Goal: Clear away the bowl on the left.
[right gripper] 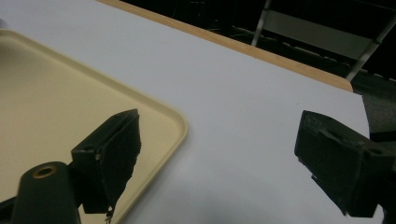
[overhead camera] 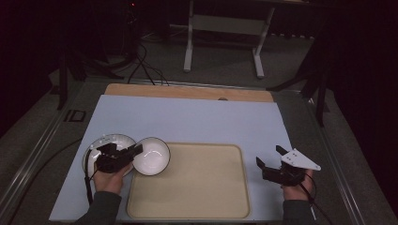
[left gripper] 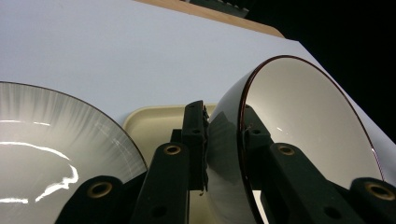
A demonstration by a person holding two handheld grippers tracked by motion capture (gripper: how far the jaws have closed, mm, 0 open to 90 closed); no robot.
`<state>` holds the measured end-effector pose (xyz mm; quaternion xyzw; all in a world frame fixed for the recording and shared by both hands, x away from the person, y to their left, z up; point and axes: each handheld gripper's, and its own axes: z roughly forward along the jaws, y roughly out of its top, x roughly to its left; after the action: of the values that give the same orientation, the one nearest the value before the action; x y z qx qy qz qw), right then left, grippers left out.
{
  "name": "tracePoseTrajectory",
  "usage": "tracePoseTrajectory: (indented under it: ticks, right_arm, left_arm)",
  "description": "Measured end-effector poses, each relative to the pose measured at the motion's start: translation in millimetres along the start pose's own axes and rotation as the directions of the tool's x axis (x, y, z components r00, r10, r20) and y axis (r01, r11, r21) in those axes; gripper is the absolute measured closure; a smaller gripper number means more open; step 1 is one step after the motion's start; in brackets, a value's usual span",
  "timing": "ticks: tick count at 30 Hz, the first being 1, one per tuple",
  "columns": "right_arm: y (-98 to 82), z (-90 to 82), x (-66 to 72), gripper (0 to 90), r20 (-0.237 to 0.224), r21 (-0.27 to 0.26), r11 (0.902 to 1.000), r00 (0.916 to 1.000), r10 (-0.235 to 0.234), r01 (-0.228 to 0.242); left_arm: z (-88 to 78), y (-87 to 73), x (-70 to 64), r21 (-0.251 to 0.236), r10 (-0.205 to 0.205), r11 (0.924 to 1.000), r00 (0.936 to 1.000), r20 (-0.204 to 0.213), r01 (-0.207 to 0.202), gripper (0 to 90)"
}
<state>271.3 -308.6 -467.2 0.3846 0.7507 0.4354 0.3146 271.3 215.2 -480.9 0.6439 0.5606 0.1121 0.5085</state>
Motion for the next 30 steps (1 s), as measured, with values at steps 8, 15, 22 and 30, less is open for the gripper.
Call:
tracePoseTrajectory:
  ticks: [8, 15, 22, 30]
  right_arm:
    - [0.0, 0.0, 0.2, 14.0, -0.001, 0.002, 1.0, 1.0, 0.001, -0.001]
    - [0.0, -0.1, 0.1, 14.0, 0.0, 0.001, 1.0, 1.0, -0.001, 0.001]
    - [0.0, -0.1, 0.0, 14.0, 0.001, 0.0, 1.0, 1.0, -0.001, 0.001]
    - [0.0, -0.1, 0.1, 14.0, 0.001, 0.0, 1.0, 1.0, -0.001, 0.001]
  left_arm:
    - [5.8, -1.1, -2.7, 0.017, 0.005, 0.9998, 1.0, 0.004, -0.005, 78.0]
    - [11.3, -2.4, -8.6, 0.025, 0.012, 0.9996, 0.9997, 0.019, -0.013, 77.9]
    - [15.5, -3.7, -13.4, 0.034, 0.019, 0.9992, 0.9992, 0.036, -0.02, 77.9]
    - [21.4, -5.2, -18.0, 0.042, 0.026, 0.9987, 0.9982, 0.053, -0.029, 77.9]
